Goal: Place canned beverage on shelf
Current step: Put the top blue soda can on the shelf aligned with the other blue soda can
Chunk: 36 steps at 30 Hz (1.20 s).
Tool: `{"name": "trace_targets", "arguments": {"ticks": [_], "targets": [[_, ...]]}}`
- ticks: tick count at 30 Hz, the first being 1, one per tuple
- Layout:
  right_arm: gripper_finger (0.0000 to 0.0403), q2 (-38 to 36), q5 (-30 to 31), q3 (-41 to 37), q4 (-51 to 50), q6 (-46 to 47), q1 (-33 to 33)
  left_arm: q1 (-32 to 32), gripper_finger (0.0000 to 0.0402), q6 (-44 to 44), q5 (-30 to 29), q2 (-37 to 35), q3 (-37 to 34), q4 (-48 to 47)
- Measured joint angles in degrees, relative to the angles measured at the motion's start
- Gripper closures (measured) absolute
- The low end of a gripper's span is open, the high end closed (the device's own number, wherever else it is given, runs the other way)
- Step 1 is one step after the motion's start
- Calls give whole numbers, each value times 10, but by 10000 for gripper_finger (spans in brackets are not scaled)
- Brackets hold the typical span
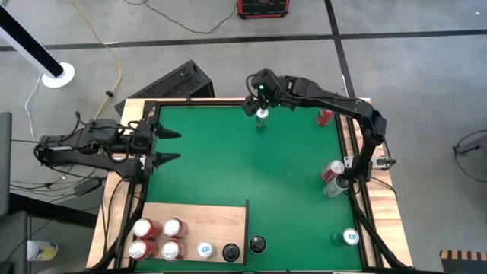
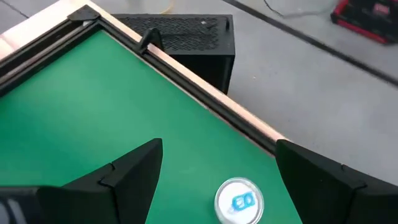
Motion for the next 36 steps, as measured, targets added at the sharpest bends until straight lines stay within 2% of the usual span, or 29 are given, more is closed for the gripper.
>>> {"name": "trace_targets", "arguments": {"ticks": [3, 7, 13, 16, 21, 28, 32, 36], "targets": [[67, 0, -27, 0, 15, -50, -16, 0, 74, -9, -16, 0, 0, 0], [67, -1, -114, -23, 63, -90, -55, 0, 74, -13, -28, 0, 0, 0], [67, -19, -139, -54, 110, -120, -102, 0, 74, -46, -46, 0, 0, -11], [67, -24, -188, -79, 123, -152, -119, 0, 74, -64, -46, 0, 0, -25], [71, -75, -271, -164, 206, -167, -151, 0, 74, -85, -46, 0, 0, -33], [74, -173, -321, -337, 380, -176, -183, 0, 74, -103, -65, 0, 0, -36], [74, -175, -377, -390, 413, -171, -184, 0, 74, -97, -75, 0, 0, -38], [74, -168, -386, -414, 419, -180, -173, 0, 74, -82, -76, 0, 0, -38]]}}
